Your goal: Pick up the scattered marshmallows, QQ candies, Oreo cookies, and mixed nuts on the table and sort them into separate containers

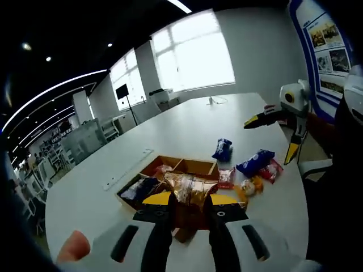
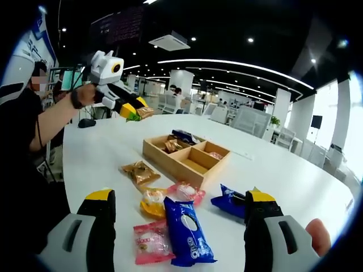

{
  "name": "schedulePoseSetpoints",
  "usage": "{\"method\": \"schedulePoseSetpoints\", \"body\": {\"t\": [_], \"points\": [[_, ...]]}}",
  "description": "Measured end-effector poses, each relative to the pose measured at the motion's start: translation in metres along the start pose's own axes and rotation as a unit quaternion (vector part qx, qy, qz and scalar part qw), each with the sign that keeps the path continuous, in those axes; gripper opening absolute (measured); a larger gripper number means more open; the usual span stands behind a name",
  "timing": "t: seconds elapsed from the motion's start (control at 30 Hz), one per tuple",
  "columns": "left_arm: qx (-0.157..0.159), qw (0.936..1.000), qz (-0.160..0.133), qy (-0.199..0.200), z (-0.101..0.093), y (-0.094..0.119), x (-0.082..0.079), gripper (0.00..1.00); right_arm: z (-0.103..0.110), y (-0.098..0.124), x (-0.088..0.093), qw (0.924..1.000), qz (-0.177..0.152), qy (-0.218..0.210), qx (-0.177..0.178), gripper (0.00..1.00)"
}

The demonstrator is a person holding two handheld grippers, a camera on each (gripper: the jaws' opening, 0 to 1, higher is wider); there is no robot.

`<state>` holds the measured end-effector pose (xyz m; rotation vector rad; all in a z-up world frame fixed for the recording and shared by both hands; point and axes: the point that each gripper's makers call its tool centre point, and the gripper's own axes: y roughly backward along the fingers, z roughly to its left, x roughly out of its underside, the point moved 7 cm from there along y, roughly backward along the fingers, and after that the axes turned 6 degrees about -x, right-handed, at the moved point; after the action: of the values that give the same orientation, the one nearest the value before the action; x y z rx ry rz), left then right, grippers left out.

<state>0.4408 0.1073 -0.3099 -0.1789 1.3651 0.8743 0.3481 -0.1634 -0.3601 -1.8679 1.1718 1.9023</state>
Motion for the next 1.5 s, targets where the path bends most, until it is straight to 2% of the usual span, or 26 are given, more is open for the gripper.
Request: {"method": "schedulePoseSetpoints", "body": {"t": [0.23, 0.43, 0.63, 0.77, 0.87, 1.2, 1.37, 1.5], "points": [[-0.005, 1.0000, 0.002, 0.007, 0.017, -0.019, 0.000, 0.27, -0.001, -0.001, 0.002, 1.0000, 0.006, 0.001, 0.003, 0.90], [-0.016, 0.9990, 0.003, 0.041, 0.032, -0.035, 0.001, 0.27, 0.001, -0.002, 0.002, 1.0000, 0.004, 0.004, 0.001, 0.90], [-0.014, 0.9982, 0.008, 0.058, 0.036, -0.050, 0.005, 0.27, 0.002, -0.004, 0.005, 0.9999, 0.011, 0.003, -0.002, 0.90], [-0.027, 0.9968, 0.021, 0.072, 0.041, -0.061, 0.013, 0.27, 0.002, -0.005, 0.006, 0.9999, 0.010, 0.002, -0.003, 0.90], [-0.027, 0.9953, 0.026, 0.089, 0.040, -0.068, 0.021, 0.27, 0.003, -0.007, 0.006, 0.9999, 0.011, 0.001, -0.005, 0.89], [-0.042, 0.9916, 0.050, 0.112, 0.037, -0.086, 0.037, 0.27, 0.004, -0.008, 0.010, 0.9998, 0.019, 0.002, -0.007, 0.89], [-0.045, 0.9915, 0.064, 0.104, 0.033, -0.094, 0.046, 0.28, 0.005, -0.008, 0.008, 0.9999, 0.015, 0.003, -0.007, 0.89], [-0.064, 0.9912, 0.072, 0.091, 0.037, -0.096, 0.050, 0.28, 0.004, -0.008, 0.011, 0.9997, 0.022, 0.006, -0.003, 0.89]]}}
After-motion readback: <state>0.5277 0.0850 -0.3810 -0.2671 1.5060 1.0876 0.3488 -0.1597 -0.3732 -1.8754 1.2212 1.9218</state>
